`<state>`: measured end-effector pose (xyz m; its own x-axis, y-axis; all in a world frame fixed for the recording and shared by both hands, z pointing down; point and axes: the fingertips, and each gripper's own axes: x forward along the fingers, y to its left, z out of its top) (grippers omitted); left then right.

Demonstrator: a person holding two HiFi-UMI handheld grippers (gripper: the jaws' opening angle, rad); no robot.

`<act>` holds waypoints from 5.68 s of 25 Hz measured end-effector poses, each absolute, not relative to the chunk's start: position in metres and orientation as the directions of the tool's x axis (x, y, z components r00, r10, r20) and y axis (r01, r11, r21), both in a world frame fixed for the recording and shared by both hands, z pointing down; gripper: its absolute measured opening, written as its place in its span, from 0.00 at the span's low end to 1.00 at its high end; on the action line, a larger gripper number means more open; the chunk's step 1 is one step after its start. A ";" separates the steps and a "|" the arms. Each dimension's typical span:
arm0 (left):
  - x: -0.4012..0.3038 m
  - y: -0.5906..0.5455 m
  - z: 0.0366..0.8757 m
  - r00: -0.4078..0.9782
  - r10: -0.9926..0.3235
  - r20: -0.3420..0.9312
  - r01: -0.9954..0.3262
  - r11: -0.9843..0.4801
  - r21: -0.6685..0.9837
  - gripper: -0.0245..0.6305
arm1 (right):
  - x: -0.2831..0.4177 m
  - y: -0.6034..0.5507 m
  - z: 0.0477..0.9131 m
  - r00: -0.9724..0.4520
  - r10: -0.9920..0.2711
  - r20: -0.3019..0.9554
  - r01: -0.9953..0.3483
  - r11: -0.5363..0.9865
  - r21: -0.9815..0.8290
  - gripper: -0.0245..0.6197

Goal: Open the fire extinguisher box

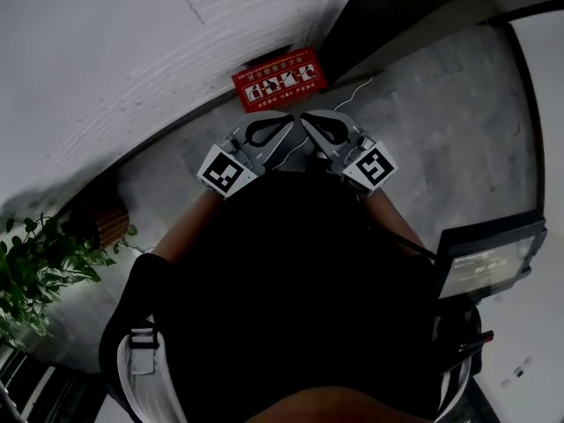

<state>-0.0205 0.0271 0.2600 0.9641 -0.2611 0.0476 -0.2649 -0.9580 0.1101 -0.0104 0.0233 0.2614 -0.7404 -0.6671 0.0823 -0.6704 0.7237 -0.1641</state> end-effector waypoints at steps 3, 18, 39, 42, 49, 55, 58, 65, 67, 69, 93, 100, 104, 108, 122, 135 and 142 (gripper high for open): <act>0.009 0.022 0.256 0.934 -0.351 0.060 -0.356 -0.926 0.128 0.04 | 0.019 0.021 0.254 -0.797 -0.601 0.065 -0.603 0.781 -0.166 0.05; 0.053 0.038 0.251 0.743 -0.656 0.135 -0.669 -0.734 0.117 0.04 | 0.077 0.027 0.253 -0.943 -0.333 0.025 -0.327 0.906 -0.268 0.05; -0.010 0.021 0.347 0.708 -0.683 0.178 -0.706 -0.693 0.146 0.04 | 0.032 0.007 0.334 -0.936 -0.308 0.168 -0.349 0.871 -0.347 0.05; -0.009 0.013 0.386 0.703 -0.677 0.219 -0.711 -0.683 0.167 0.04 | 0.035 -0.004 0.378 -0.930 -0.321 0.181 -0.367 0.856 -0.365 0.05; -0.014 -0.007 0.419 0.700 -0.667 0.256 -0.714 -0.667 0.215 0.04 | 0.040 -0.042 0.439 -0.882 -0.404 0.242 -0.471 0.764 -0.441 0.05; 0.004 -0.024 0.490 0.708 -0.643 0.292 -0.706 -0.667 0.240 0.04 | 0.053 -0.069 0.543 -0.832 -0.474 0.289 -0.549 0.628 -0.551 0.05; 0.015 -0.032 0.522 0.722 -0.619 0.309 -0.690 -0.675 0.261 0.04 | 0.058 -0.082 0.586 -0.801 -0.503 0.325 -0.591 0.573 -0.568 0.05; 0.027 -0.046 0.594 0.717 -0.615 0.328 -0.696 -0.658 0.289 0.04 | 0.065 -0.089 0.666 -0.766 -0.522 0.375 -0.622 0.457 -0.636 0.05; 0.028 -0.048 0.612 0.710 -0.612 0.347 -0.703 -0.646 0.298 0.04 | 0.069 -0.089 0.685 -0.754 -0.533 0.385 -0.628 0.410 -0.662 0.06; 0.029 -0.048 0.627 0.705 -0.605 0.370 -0.708 -0.637 0.306 0.04 | 0.075 -0.087 0.702 -0.739 -0.547 0.393 -0.631 0.358 -0.688 0.06; 0.036 -0.052 0.656 0.707 -0.593 0.387 -0.707 -0.621 0.340 0.04 | 0.133 -0.087 0.833 -0.518 -0.781 0.350 -0.277 -0.234 -0.932 0.29; 0.037 -0.051 0.656 0.711 -0.598 0.369 -0.703 -0.622 0.345 0.04 | 0.138 -0.099 0.839 -0.522 -0.779 0.347 -0.277 -0.230 -0.933 0.27; 0.036 -0.050 0.659 0.711 -0.598 0.371 -0.703 -0.620 0.348 0.04 | 0.137 -0.100 0.839 -0.530 -0.781 0.332 -0.268 -0.217 -0.939 0.21; 0.033 -0.048 0.657 0.709 -0.603 0.366 -0.705 -0.614 0.355 0.04 | 0.139 -0.093 0.836 -0.504 -0.778 0.375 -0.256 -0.280 -0.925 0.19; 0.029 -0.061 0.623 0.705 -0.626 0.334 -0.708 -0.643 0.292 0.04 | 0.136 -0.104 0.767 -0.525 -0.822 0.221 -0.230 -0.113 -0.967 0.17; 0.015 -0.089 0.600 0.697 -0.652 0.298 -0.717 -0.646 0.263 0.04 | 0.115 -0.178 0.679 -0.541 -0.841 0.003 -0.184 0.114 -0.976 0.15; 0.010 -0.101 0.596 0.689 -0.665 0.288 -0.724 -0.638 0.261 0.04 | 0.109 -0.213 0.656 -0.534 -0.844 -0.047 -0.196 0.177 -0.964 0.12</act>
